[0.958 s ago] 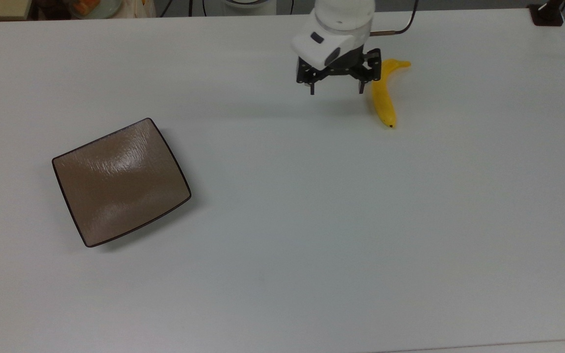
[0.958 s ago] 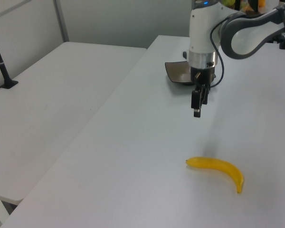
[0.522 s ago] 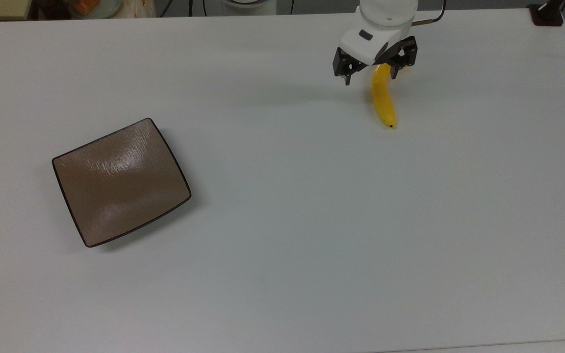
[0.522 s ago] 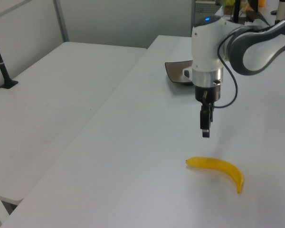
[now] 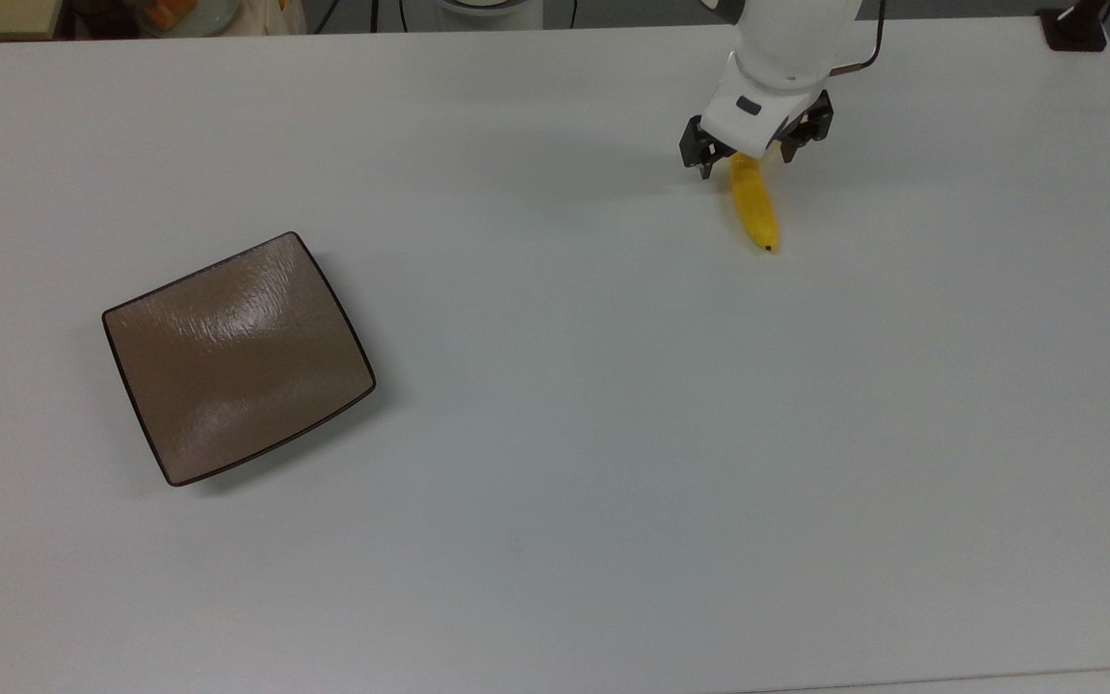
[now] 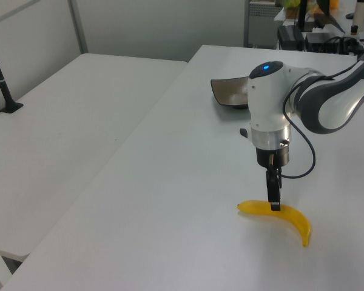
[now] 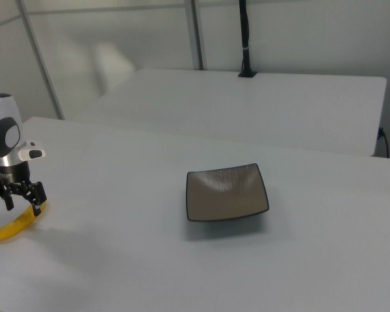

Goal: Bananas placed on a ceramic plate
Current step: 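Lower the gripper and close it around the banana's middle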

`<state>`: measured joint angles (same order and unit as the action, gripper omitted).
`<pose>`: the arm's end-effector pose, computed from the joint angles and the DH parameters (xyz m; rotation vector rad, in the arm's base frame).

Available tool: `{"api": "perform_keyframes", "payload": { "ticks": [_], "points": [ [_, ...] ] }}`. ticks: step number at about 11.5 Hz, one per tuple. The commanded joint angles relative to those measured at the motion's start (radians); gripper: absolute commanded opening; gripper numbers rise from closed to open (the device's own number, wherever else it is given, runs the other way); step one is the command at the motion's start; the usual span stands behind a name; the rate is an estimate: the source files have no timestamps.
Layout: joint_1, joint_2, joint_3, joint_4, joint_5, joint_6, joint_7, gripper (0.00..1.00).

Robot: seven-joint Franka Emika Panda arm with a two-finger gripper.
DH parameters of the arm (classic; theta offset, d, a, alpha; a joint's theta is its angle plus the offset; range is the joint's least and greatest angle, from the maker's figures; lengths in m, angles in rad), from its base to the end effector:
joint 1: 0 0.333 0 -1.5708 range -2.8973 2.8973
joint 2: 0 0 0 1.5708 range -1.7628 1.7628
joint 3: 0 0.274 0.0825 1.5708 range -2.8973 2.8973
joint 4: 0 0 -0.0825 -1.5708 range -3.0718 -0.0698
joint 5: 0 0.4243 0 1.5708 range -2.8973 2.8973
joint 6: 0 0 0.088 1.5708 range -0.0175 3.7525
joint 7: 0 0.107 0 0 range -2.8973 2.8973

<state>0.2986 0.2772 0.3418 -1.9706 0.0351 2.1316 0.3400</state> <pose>0.4913 0.3665 0.2658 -3.0456 -0.4179 0.2252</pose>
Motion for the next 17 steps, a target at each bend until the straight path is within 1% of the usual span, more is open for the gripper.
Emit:
{"api": "perform_keyframes", "payload": {
  "ticks": [1,2,3,4,5,6,10,11,12,15,16,17],
  "points": [
    [0.02,0.02,-0.004,-0.025,-0.003,0.021,0.005,1.0],
    [0.02,0.037,-0.004,-0.025,-0.006,0.022,0.004,1.0],
    [0.019,0.049,-0.006,-0.025,-0.03,0.022,0.004,0.85],
    [0.016,0.056,-0.006,-0.024,-0.062,0.024,0.005,0.52],
    [0.014,0.056,-0.006,-0.022,-0.076,0.024,0.004,0.2],
    [0.014,0.054,-0.006,-0.018,-0.087,0.024,0.004,0.07],
    [0.008,0.025,-0.006,-0.001,-0.087,0.011,0.005,0.07],
    [-0.002,0.014,-0.007,0.009,-0.087,0.007,0.005,0.08],
    [-0.021,-0.007,-0.009,0.018,-0.087,0.005,0.004,0.11],
    [-0.065,-0.052,-0.014,0.074,-0.087,-0.079,-0.013,0.11],
    [-0.076,-0.056,-0.021,0.093,-0.087,-0.087,-0.028,0.11],
    [-0.087,-0.067,-0.045,0.117,-0.087,-0.114,-0.074,0.11]
  ]
}}
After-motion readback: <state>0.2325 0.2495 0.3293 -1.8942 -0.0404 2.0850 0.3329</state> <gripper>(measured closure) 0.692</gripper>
